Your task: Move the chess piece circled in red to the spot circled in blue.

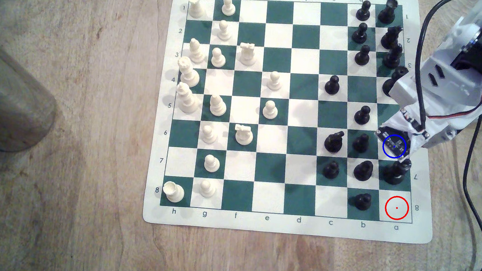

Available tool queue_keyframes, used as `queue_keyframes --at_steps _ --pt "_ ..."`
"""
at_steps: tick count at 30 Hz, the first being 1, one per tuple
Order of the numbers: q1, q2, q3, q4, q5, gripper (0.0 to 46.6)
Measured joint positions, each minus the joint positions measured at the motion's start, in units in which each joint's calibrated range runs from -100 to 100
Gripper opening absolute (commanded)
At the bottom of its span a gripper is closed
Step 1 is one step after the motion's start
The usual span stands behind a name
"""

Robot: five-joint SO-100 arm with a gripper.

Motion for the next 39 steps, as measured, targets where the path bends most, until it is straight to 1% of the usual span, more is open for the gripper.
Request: queue_keyframes --at_steps 2,6,11,20,30,39 --pt "-0.7 0.0 2.9 -2.1 0.0 0.3" --pt "-1.6 0.0 4.8 -4.4 -0.4 0.3" --pt "-1.5 0.0 8.6 -7.6 -0.4 0.3" --pt "-0.1 1.9 9.7 -9.7 0.3 0.3" --pt "0.4 2.7 11.1 -11.1 0.3 0.3" --pt "1.1 5.9 12.0 -14.3 0.4 0.3"
